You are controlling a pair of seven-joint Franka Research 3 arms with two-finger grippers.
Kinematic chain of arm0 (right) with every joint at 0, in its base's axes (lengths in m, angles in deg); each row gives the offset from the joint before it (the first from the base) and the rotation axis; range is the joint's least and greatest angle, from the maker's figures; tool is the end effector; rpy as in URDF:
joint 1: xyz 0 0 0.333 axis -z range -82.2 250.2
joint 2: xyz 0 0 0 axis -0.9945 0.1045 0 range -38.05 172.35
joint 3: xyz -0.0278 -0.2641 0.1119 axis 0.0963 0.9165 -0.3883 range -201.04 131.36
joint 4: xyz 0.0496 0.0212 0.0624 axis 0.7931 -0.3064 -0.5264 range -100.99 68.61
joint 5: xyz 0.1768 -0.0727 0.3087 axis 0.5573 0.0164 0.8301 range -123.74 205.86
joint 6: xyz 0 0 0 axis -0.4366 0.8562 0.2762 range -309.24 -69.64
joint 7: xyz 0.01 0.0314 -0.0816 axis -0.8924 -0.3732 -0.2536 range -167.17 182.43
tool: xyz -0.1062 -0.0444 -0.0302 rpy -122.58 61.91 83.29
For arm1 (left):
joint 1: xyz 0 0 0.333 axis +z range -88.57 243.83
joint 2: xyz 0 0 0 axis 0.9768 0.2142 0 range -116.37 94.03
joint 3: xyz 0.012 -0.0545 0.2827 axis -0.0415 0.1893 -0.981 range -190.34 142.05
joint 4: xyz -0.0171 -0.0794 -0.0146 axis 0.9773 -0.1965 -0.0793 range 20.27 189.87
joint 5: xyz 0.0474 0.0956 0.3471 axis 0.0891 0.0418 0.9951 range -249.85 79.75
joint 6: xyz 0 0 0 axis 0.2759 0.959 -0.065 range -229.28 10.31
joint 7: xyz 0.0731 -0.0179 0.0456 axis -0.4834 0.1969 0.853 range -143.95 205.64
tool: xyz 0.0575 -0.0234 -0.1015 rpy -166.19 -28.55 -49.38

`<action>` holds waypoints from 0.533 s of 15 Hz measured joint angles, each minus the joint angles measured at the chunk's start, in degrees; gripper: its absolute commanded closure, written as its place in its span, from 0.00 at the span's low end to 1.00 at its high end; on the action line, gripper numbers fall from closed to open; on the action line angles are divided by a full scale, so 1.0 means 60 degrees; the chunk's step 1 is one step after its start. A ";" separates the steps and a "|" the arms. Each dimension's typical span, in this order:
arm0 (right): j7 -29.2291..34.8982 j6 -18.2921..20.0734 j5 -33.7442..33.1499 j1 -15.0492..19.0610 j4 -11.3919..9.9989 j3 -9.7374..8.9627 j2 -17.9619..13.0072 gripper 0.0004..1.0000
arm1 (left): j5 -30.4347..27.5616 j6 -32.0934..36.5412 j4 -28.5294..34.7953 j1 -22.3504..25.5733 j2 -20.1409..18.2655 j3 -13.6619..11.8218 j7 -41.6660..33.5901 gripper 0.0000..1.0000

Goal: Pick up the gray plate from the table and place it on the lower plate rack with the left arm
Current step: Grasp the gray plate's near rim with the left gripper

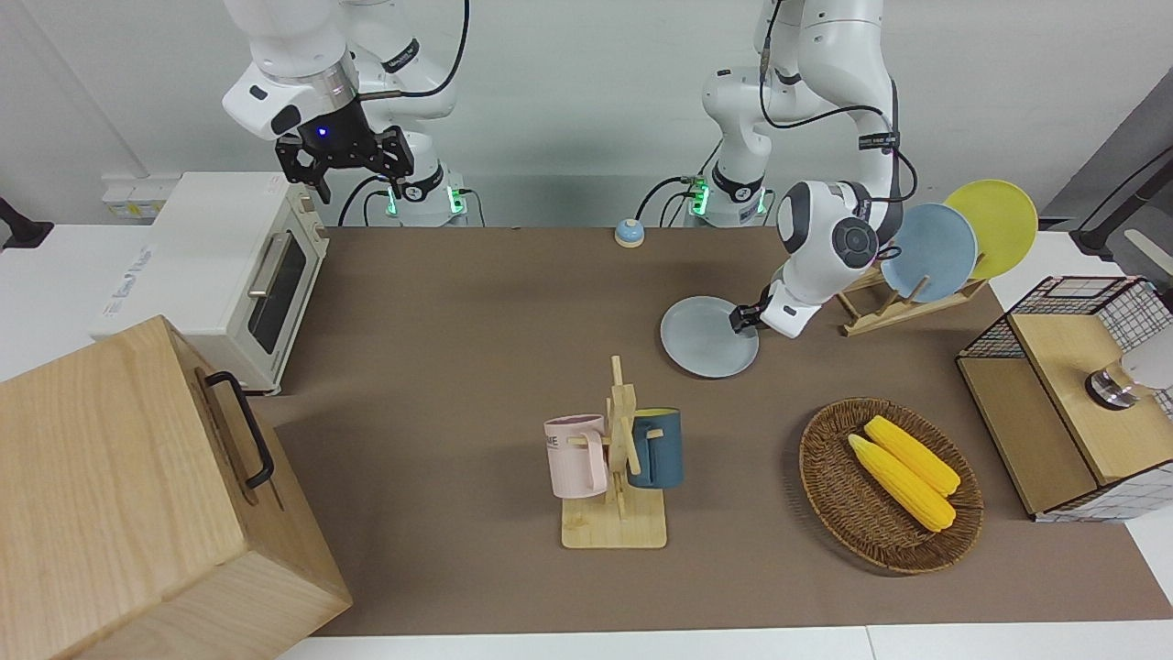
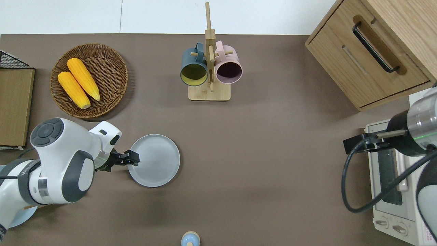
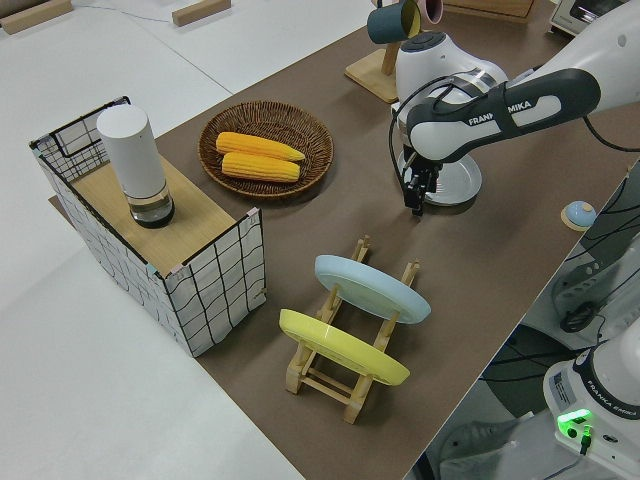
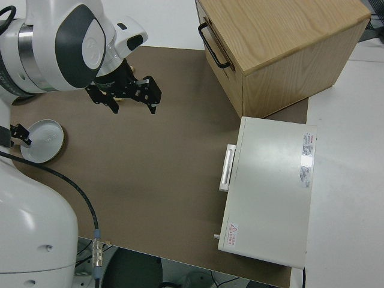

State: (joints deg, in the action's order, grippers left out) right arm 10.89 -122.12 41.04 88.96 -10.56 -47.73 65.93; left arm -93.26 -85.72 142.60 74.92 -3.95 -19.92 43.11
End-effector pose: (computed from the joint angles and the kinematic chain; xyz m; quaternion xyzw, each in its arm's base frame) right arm 0.4889 0.0694 0.6089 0.9973 0.0405 -0.0605 0.0085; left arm 0.4723 -0.0657 0.2731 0.9855 0.0904 -0.1387 0.0379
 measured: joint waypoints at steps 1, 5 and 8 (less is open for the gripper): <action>0.0000 0.0000 0.0000 0.0000 0.0000 0.0000 0.0000 0.01 | 0.0000 -0.0017 0.0000 0.0000 0.0004 0.0000 0.0114 0.97; 0.0000 0.0000 0.0000 0.0000 0.0000 0.0000 0.0000 0.01 | -0.0039 -0.0041 -0.0050 0.0000 0.0000 0.0017 0.0251 1.00; 0.0000 0.0000 0.0000 0.0000 0.0000 0.0000 0.0000 0.01 | -0.0067 0.0017 -0.0077 0.0001 -0.0105 0.0020 0.0251 1.00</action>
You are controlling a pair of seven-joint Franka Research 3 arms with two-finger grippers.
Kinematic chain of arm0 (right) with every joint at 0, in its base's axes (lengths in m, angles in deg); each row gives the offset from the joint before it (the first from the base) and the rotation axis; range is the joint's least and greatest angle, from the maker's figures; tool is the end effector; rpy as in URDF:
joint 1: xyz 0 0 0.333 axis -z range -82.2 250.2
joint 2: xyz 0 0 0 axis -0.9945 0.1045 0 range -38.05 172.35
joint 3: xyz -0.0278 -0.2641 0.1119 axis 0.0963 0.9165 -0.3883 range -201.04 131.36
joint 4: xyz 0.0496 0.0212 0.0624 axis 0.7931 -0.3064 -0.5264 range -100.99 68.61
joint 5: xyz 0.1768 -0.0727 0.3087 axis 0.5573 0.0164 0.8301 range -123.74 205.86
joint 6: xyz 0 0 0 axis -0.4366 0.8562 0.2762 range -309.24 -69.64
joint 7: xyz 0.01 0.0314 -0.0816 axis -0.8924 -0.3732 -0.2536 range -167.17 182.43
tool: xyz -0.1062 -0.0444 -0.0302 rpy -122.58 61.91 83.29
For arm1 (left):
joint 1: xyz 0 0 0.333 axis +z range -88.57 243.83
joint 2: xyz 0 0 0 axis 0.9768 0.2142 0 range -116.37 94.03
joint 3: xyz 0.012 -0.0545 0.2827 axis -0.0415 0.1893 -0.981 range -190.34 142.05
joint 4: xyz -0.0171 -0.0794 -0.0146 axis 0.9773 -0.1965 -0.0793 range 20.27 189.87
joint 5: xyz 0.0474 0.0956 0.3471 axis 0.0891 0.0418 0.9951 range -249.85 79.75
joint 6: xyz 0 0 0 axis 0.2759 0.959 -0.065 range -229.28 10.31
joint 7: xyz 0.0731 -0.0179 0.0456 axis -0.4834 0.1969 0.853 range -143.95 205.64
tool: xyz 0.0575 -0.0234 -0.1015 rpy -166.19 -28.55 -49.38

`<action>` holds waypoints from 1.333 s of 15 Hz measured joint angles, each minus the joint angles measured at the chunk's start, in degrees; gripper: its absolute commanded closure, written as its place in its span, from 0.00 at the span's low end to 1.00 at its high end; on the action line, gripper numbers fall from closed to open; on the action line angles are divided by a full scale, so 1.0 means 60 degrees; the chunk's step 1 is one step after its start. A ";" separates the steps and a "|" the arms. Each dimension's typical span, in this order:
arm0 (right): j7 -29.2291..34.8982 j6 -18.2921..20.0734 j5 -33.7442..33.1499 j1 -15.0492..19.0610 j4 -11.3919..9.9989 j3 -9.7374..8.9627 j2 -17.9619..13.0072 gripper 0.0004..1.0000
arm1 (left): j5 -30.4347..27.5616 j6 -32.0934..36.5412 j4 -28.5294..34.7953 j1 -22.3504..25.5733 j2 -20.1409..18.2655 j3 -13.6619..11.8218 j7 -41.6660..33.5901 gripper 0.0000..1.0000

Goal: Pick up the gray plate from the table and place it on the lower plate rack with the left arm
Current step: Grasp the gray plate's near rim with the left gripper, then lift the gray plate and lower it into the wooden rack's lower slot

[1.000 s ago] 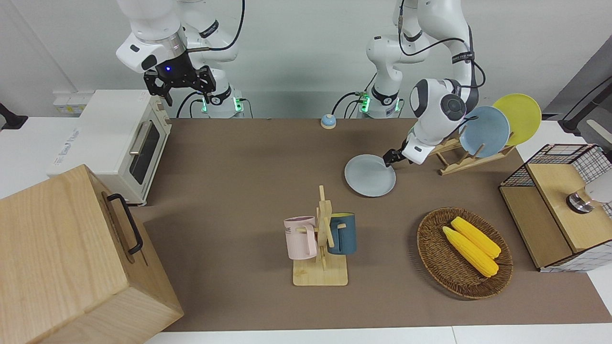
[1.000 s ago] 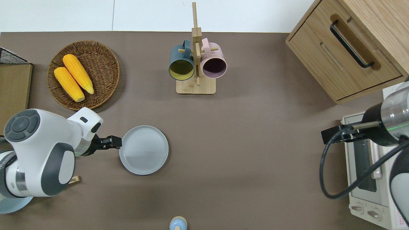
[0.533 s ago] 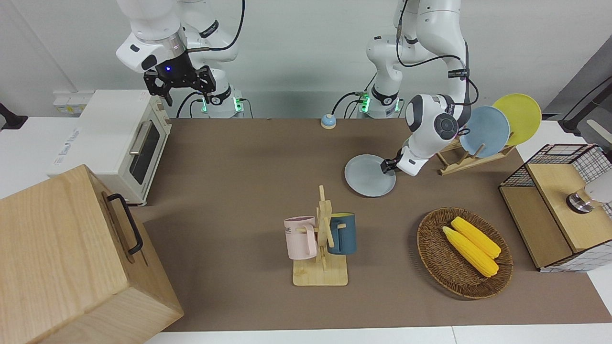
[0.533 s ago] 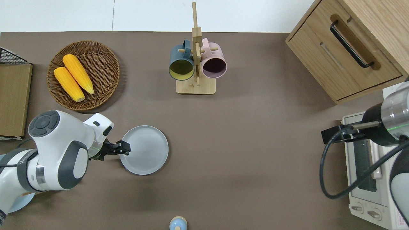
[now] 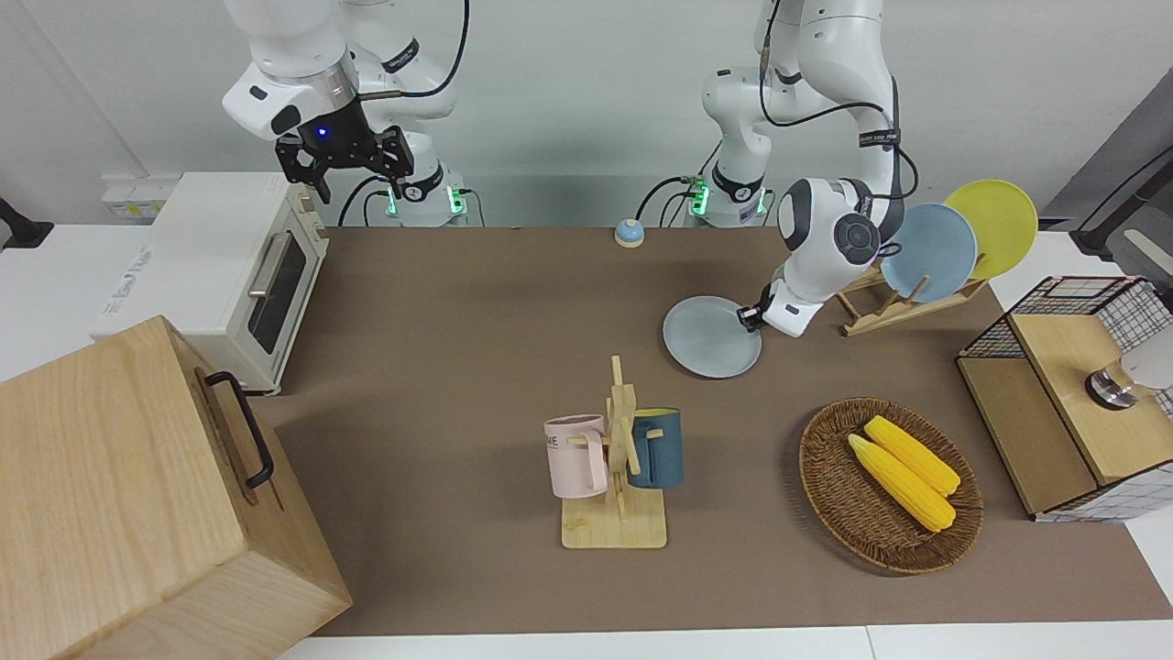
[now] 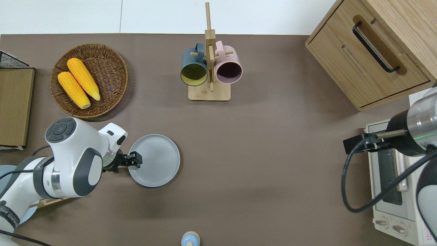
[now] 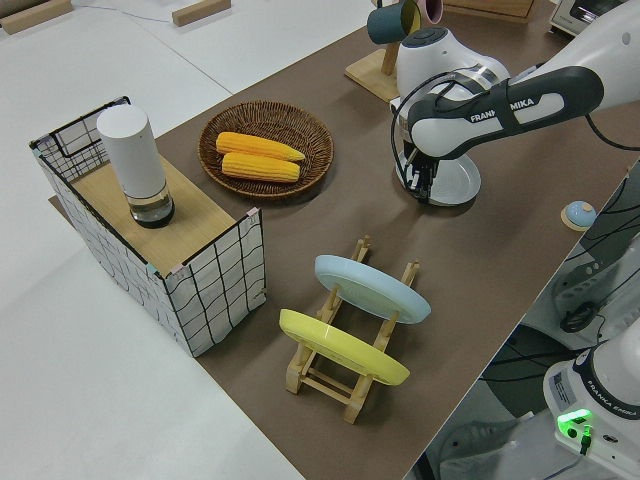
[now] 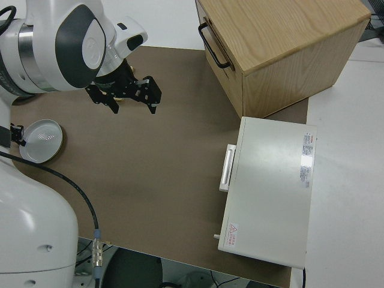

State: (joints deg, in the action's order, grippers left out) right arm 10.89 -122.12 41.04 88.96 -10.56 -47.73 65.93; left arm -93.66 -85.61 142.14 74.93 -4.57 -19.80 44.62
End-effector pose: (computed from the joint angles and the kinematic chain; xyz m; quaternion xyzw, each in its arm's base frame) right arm 0.4889 0.0694 0.6089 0.9973 0.0405 -0.0605 0.0085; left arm 0.4752 -0.0673 0.2811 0.9850 0.1041 -0.1314 0.0404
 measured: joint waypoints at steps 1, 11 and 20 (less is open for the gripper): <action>0.0000 0.0000 0.0000 0.0000 0.0000 0.0000 0.0000 0.01 | 0.0000 -0.0001 -0.0021 0.0005 0.0000 0.0000 0.0000 1.00; 0.0000 0.0000 0.0000 0.0000 0.0000 0.0000 0.0000 0.01 | 0.0385 0.2140 -0.1886 0.0195 -0.0046 -0.0306 0.0481 1.00; 0.0000 0.0000 0.0000 0.0000 0.0000 0.0000 0.0000 0.01 | 0.4370 0.5065 -0.3419 0.0280 -0.0165 -0.0335 0.0959 1.00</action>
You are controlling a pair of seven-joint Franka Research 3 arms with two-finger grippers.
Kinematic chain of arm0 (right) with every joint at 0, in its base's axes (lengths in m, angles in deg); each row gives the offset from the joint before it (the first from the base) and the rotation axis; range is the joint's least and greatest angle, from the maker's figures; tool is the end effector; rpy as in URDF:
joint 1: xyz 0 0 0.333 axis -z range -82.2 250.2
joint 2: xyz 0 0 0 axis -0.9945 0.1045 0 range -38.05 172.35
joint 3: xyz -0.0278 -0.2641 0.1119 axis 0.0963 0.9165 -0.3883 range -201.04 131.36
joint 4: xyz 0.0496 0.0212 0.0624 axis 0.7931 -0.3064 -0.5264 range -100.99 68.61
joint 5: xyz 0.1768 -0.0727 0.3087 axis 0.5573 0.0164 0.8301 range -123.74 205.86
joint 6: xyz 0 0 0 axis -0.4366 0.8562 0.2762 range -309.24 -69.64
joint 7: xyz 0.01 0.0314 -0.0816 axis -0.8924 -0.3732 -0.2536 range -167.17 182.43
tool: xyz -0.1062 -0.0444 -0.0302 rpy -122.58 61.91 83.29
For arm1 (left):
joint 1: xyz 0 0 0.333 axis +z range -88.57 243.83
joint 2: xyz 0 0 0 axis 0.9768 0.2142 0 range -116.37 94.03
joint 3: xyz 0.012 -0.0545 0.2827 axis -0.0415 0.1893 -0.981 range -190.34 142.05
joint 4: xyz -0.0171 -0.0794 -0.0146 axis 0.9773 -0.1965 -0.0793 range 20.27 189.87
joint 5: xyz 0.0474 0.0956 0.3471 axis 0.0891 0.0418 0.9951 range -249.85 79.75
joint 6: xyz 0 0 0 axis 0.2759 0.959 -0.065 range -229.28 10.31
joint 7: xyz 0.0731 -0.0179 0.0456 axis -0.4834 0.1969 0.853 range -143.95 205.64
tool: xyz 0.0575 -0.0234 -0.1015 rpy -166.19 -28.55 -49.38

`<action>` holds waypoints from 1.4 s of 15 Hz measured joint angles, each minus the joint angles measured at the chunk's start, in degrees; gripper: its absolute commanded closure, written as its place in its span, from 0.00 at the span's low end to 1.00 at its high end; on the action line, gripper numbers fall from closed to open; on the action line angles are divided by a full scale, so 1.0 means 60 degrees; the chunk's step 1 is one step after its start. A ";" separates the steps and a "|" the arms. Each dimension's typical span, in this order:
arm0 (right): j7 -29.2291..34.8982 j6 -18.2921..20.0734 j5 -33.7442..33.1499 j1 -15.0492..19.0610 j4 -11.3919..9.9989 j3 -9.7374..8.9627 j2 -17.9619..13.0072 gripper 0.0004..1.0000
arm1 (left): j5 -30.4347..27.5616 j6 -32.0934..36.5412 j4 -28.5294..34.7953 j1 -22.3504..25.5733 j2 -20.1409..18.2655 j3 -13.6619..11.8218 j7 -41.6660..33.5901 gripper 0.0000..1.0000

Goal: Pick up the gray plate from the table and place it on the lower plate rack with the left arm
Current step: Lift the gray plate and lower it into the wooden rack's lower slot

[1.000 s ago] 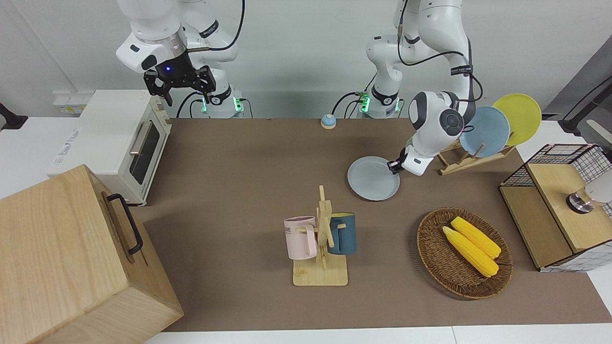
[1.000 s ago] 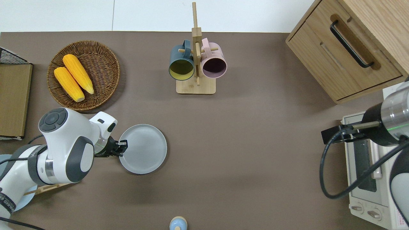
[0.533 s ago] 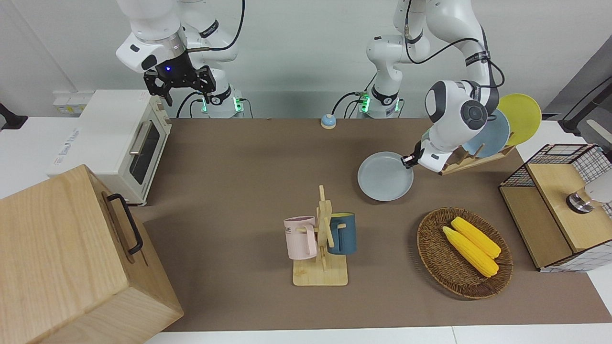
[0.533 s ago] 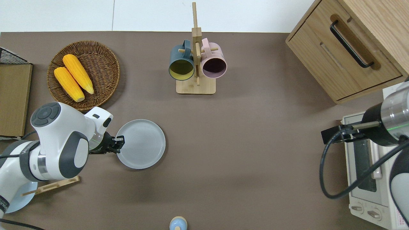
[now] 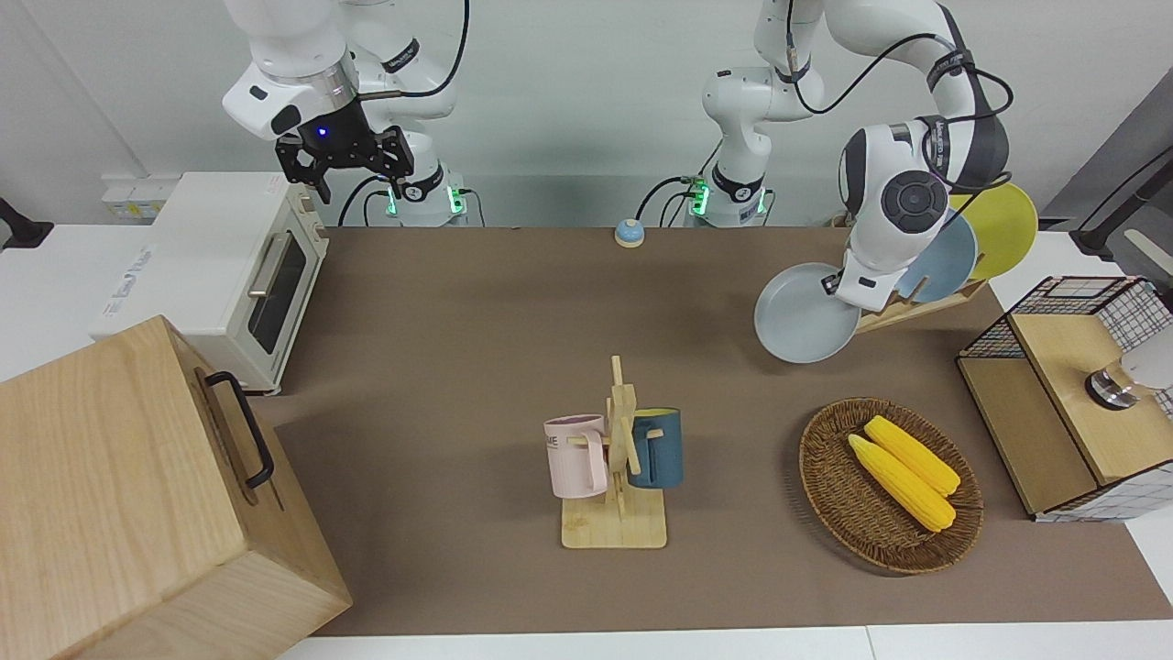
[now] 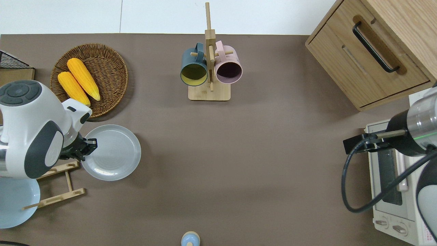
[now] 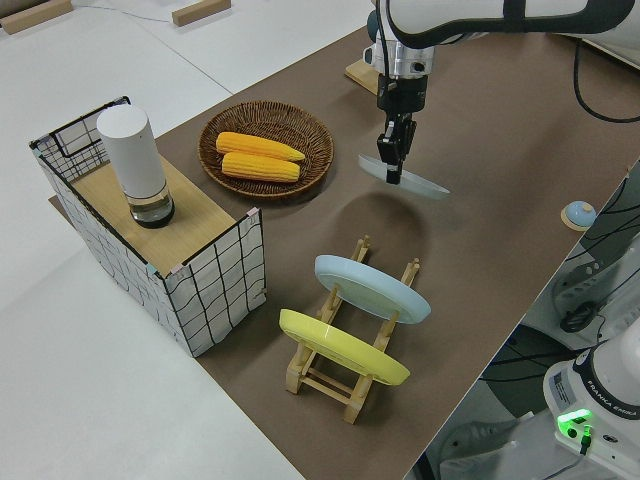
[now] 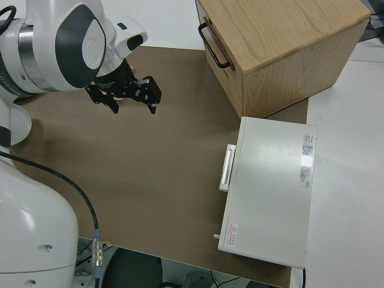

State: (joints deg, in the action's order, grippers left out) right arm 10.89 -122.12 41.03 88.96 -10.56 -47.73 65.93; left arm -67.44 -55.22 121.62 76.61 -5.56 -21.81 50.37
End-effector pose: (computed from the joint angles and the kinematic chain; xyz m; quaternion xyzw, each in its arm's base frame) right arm 0.4889 0.0694 0.6089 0.9973 0.0405 -0.0605 0.0086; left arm 0.5054 0.0066 0.4065 -0.9638 -0.1040 0.1632 0.1836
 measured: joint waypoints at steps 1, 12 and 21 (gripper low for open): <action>0.0000 0.0000 0.0000 0.0000 0.0000 0.0000 0.0000 0.01 | 0.0452 0.0456 -0.0104 -0.0007 -0.0029 0.0031 0.0000 1.00; 0.0000 0.0000 0.0000 0.0000 0.0000 0.0000 0.0000 0.01 | 0.3196 0.3043 -0.0206 -0.0027 -0.0068 0.0306 0.0122 1.00; 0.0000 0.0000 0.0000 0.0000 0.0000 0.0000 0.0000 0.01 | 0.4158 0.3106 -0.0125 -0.0021 0.0608 0.0303 0.1398 1.00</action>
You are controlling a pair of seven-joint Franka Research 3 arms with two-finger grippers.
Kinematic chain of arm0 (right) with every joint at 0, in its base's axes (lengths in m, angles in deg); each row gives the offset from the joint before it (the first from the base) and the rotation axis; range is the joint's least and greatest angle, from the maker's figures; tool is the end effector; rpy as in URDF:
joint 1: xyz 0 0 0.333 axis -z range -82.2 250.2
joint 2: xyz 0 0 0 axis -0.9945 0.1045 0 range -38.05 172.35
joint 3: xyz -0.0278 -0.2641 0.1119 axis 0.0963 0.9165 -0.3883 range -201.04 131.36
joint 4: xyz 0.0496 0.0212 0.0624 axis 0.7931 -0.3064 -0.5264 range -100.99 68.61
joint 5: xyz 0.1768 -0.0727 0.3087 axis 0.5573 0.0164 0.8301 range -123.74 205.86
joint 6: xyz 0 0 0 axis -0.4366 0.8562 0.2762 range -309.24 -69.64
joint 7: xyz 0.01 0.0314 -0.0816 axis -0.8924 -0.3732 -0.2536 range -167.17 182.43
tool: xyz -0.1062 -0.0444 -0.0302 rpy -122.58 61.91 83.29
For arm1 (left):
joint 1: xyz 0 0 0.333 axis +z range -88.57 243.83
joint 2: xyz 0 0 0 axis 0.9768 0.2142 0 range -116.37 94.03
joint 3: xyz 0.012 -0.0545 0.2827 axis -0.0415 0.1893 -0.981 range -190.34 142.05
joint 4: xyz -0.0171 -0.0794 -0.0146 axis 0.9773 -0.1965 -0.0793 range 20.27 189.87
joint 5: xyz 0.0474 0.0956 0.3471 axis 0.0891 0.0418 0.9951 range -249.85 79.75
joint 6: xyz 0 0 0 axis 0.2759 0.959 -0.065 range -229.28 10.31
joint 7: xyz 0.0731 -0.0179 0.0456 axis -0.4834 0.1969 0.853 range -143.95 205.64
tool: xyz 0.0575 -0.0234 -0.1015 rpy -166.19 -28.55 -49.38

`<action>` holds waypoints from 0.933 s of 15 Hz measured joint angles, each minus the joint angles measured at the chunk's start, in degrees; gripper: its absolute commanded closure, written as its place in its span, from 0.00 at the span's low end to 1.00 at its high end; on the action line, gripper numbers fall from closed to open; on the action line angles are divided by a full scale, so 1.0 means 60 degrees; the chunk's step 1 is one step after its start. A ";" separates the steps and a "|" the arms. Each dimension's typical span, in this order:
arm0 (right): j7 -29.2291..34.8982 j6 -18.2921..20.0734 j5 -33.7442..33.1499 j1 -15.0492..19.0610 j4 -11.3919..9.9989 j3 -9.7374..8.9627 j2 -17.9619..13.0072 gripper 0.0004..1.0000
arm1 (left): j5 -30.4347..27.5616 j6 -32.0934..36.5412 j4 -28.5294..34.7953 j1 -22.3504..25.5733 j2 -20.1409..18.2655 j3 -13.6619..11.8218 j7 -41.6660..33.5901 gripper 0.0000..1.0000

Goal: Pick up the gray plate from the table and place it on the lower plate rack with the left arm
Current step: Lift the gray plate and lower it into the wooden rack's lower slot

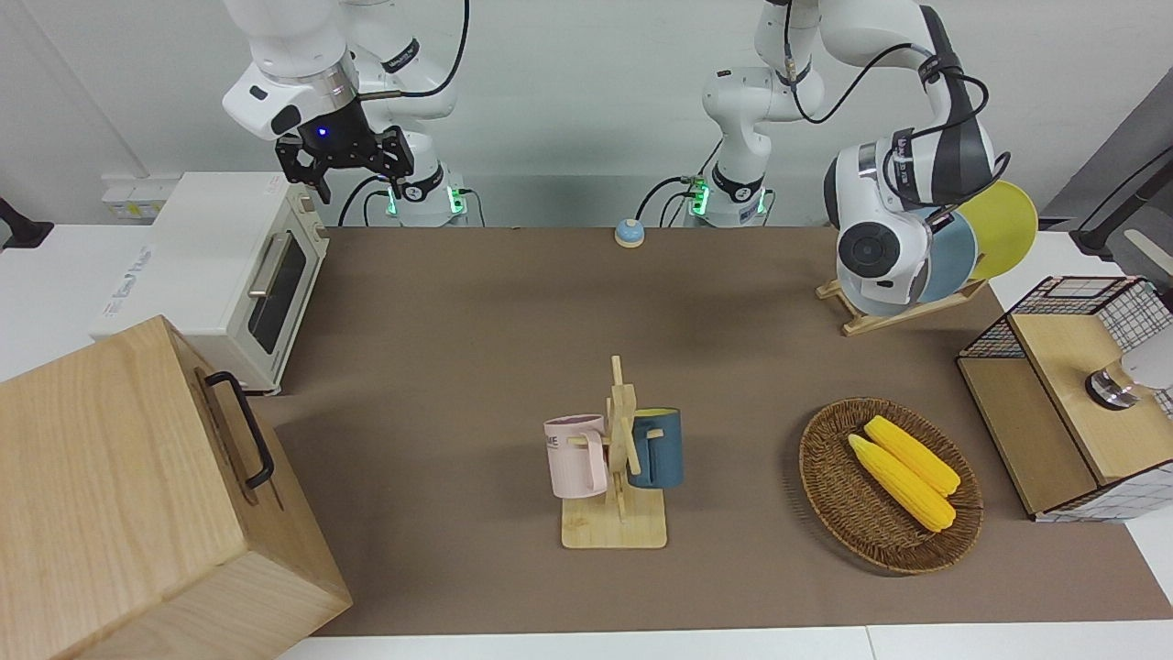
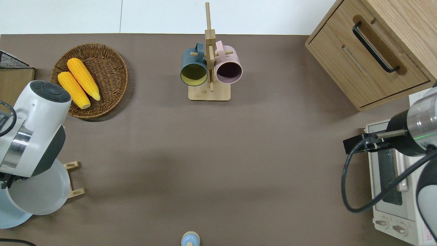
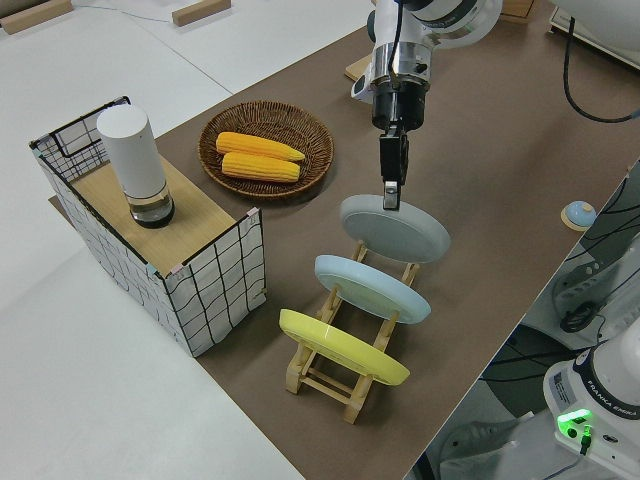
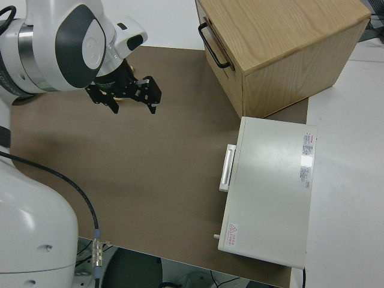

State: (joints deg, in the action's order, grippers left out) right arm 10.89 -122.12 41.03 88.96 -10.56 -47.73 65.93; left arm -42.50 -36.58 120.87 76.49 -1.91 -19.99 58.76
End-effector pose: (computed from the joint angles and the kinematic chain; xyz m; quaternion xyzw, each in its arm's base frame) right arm 0.4889 0.0694 0.6089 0.9973 0.0405 -0.0605 0.0086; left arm 0.4837 0.0518 0.4054 -0.8537 -0.1412 0.2358 0.4424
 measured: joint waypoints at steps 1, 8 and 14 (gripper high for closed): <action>0.0000 0.0000 0.0000 0.0000 0.0000 0.0000 0.0000 0.01 | 0.0034 0.0000 0.0003 -0.0005 0.0089 0.0007 0.0091 1.00; 0.0000 0.0000 0.0000 0.0000 0.0000 0.0000 0.0000 0.01 | 0.0053 0.0004 0.0051 -0.0021 0.0272 0.0055 0.0242 0.55; 0.0000 0.0000 0.0000 0.0000 0.0000 0.0000 0.0000 0.01 | -0.0288 0.0006 0.0074 -0.0032 0.0340 0.0206 0.0323 0.06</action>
State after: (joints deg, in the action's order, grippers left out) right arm 10.89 -122.12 41.04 88.96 -10.56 -47.73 65.93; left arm -44.22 -36.55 121.32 76.29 0.13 -18.75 60.70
